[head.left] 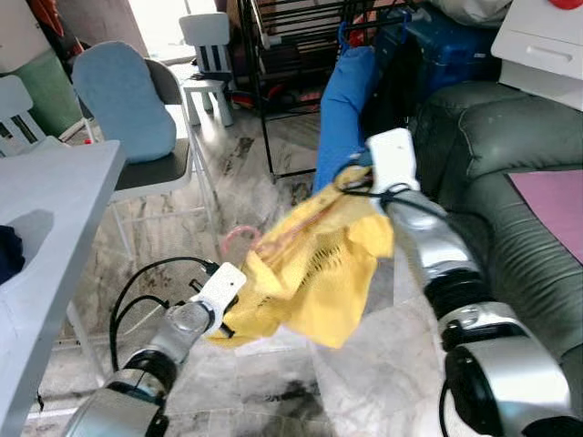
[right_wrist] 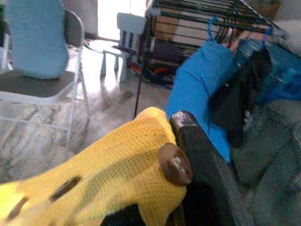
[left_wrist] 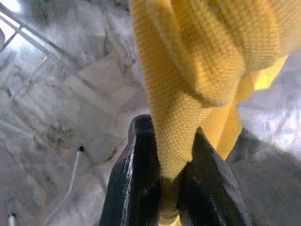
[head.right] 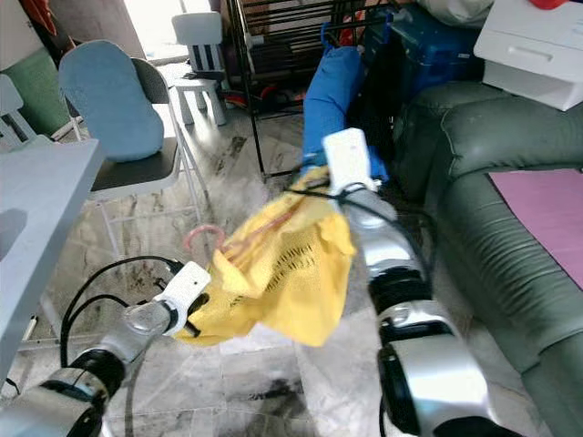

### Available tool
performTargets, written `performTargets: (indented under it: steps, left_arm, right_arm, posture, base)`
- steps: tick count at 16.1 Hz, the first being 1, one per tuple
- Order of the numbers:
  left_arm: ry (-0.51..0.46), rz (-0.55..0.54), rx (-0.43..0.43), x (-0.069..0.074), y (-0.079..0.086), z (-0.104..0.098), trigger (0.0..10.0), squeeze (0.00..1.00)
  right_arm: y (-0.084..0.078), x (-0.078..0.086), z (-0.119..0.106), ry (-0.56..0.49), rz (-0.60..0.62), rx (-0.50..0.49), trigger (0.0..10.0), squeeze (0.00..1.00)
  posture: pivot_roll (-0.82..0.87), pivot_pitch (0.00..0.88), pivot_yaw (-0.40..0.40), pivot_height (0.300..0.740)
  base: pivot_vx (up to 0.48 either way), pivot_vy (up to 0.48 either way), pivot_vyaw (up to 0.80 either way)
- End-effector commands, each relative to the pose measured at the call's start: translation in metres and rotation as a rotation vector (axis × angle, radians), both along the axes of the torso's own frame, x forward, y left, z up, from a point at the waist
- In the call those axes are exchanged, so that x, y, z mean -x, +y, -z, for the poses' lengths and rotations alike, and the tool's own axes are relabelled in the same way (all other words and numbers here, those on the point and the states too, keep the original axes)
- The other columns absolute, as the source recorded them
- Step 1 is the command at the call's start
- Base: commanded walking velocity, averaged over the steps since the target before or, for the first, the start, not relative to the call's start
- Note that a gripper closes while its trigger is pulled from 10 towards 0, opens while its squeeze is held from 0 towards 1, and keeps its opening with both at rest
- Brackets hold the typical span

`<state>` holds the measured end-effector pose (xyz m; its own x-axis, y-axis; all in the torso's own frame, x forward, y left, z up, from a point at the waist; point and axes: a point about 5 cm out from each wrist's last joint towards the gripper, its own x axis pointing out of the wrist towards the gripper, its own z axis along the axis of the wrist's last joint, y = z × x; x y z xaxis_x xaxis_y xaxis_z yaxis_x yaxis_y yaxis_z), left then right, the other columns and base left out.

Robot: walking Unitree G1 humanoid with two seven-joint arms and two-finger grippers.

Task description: Hang hanger

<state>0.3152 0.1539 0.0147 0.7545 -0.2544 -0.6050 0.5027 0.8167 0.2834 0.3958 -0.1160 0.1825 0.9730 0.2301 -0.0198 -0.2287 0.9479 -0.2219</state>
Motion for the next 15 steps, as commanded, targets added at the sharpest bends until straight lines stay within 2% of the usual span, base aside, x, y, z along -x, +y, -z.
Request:
performTargets:
  steps: [1,4,8,10,11,13,14,15]
  left_arm:
    - [-0.007,-0.064,0.018,-0.005,0.005,-0.004,10.0,0.00]
    - [-0.067,-0.173,0.178,-0.020,-0.021,-0.021,10.0,0.00]
    - [-0.096,-0.196,0.319,-0.028,-0.049,-0.036,10.0,0.00]
    - [-0.100,-0.202,0.340,-0.029,-0.053,-0.038,10.0,0.00]
    - [-0.099,-0.227,0.357,-0.031,-0.054,-0.040,10.0,0.00]
    - [-0.091,-0.269,0.369,-0.033,-0.050,-0.041,10.0,0.00]
    - [-0.083,-0.275,0.375,-0.032,-0.049,-0.040,10.0,0.00]
    - [-0.086,-0.264,0.365,-0.031,-0.048,-0.039,10.0,0.00]
  right_arm:
    - [0.009,-0.002,-0.021,-0.086,-0.022,-0.006,0.0,0.00]
    - [0.037,0.011,0.000,-0.017,-0.122,-0.002,0.0,0.00]
    - [0.056,0.040,0.045,0.122,-0.295,0.058,0.0,0.00]
    - [0.056,0.050,0.058,0.157,-0.313,0.085,0.0,0.00]
    - [0.048,0.060,0.077,0.202,-0.292,0.106,0.0,0.00]
    - [0.037,0.076,0.101,0.264,-0.256,0.121,0.0,0.00]
    - [0.032,0.083,0.109,0.288,-0.244,0.134,3.7,0.00]
    - [0.027,0.088,0.118,0.308,-0.223,0.156,10.0,0.00]
  posture:
    - [-0.25,0.000,0.094,0.740]
    - [-0.24,0.000,0.093,0.740]
    - [-0.24,0.000,0.094,0.740]
    - [-0.24,0.000,0.095,0.740]
    - [-0.24,0.000,0.098,0.740]
    - [-0.24,0.000,0.105,0.740]
    - [-0.24,0.000,0.108,0.740]
    - [-0.24,0.000,0.111,0.740]
  base:
    - [0.000,0.000,0.00]
    - [0.000,0.000,0.00]
    - [0.000,0.000,0.00]
    - [0.000,0.000,0.00]
    - [0.000,0.000,0.00]
    - [0.000,0.000,0.00]
    - [0.000,0.000,0.00]
    - [0.000,0.000,0.00]
